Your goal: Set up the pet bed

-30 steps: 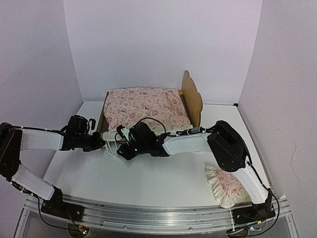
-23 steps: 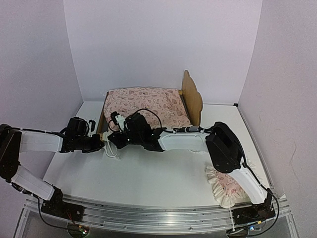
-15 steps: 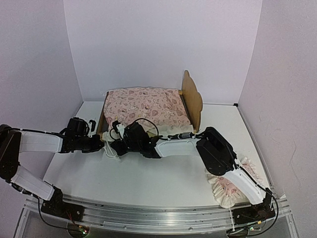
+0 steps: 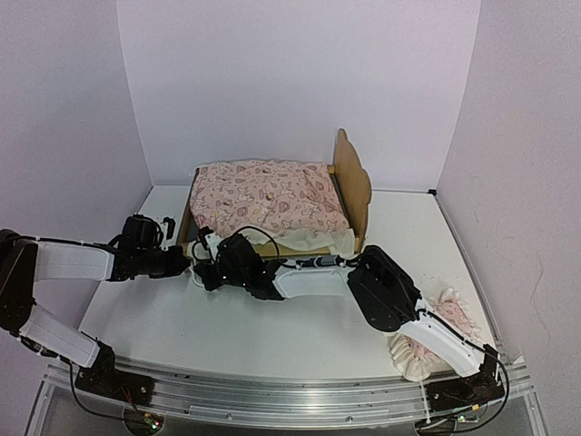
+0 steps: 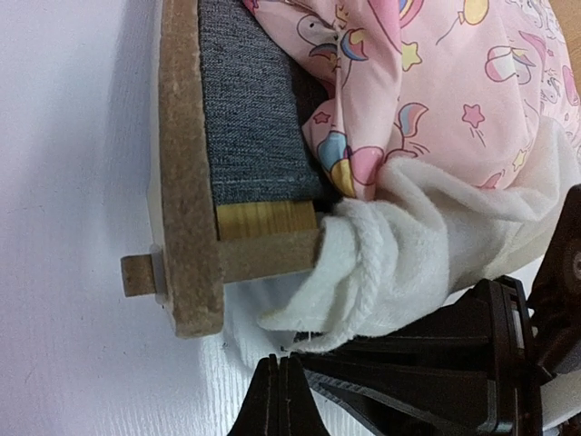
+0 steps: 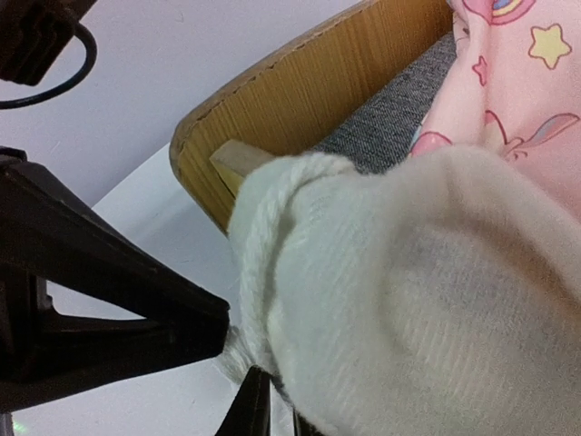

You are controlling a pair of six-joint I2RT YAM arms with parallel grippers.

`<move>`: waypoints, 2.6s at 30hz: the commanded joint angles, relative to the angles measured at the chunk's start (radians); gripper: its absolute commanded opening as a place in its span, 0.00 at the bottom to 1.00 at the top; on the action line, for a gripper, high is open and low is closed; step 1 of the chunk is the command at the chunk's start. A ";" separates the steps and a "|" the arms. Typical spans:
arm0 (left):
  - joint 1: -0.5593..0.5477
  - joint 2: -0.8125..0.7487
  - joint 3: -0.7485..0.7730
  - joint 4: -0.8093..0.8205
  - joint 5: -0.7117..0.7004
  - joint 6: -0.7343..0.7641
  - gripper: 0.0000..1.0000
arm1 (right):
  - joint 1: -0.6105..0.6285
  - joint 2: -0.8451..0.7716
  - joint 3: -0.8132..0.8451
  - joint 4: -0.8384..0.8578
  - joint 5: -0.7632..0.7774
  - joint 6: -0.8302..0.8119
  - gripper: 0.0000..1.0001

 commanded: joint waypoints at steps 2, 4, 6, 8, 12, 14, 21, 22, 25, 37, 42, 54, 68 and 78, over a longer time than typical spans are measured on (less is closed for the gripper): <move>0.004 -0.020 -0.009 0.050 -0.002 0.033 0.00 | -0.001 0.054 0.068 0.042 0.070 0.007 0.07; 0.005 -0.020 -0.011 0.061 -0.003 0.048 0.00 | -0.003 0.051 0.068 0.045 0.073 0.003 0.05; 0.006 -0.019 -0.013 0.070 -0.003 0.064 0.00 | -0.004 0.049 0.068 0.049 0.075 -0.010 0.05; 0.007 -0.014 -0.015 0.073 -0.003 0.073 0.00 | -0.003 0.051 0.072 0.057 0.075 -0.017 0.08; 0.009 -0.007 -0.016 0.074 -0.001 0.075 0.00 | -0.003 0.073 0.100 0.064 0.081 -0.012 0.08; 0.009 -0.007 -0.016 0.075 -0.001 0.074 0.00 | -0.003 0.083 0.110 0.067 0.087 -0.009 0.05; 0.021 -0.012 -0.007 0.107 0.003 0.124 0.00 | -0.003 0.015 0.031 0.078 0.040 -0.035 0.00; 0.025 -0.012 -0.004 0.113 0.006 0.137 0.00 | -0.003 -0.011 0.007 0.086 0.023 -0.040 0.00; 0.039 -0.003 0.000 0.117 0.023 0.141 0.00 | -0.005 -0.082 -0.069 0.118 -0.034 -0.042 0.00; 0.043 0.086 -0.016 0.153 0.267 0.070 0.00 | -0.013 -0.153 -0.156 0.147 -0.129 0.000 0.00; 0.046 0.122 -0.001 0.203 0.287 0.065 0.00 | -0.015 -0.157 -0.167 0.147 -0.148 0.007 0.00; 0.064 0.215 -0.028 0.321 0.391 -0.039 0.00 | -0.020 -0.194 -0.246 0.147 -0.175 0.017 0.10; 0.064 0.239 -0.031 0.399 0.346 0.000 0.00 | -0.068 -0.361 -0.461 0.144 -0.158 0.035 0.17; 0.064 0.242 -0.027 0.424 0.364 0.016 0.00 | -0.077 -0.217 -0.304 0.144 -0.143 0.070 0.14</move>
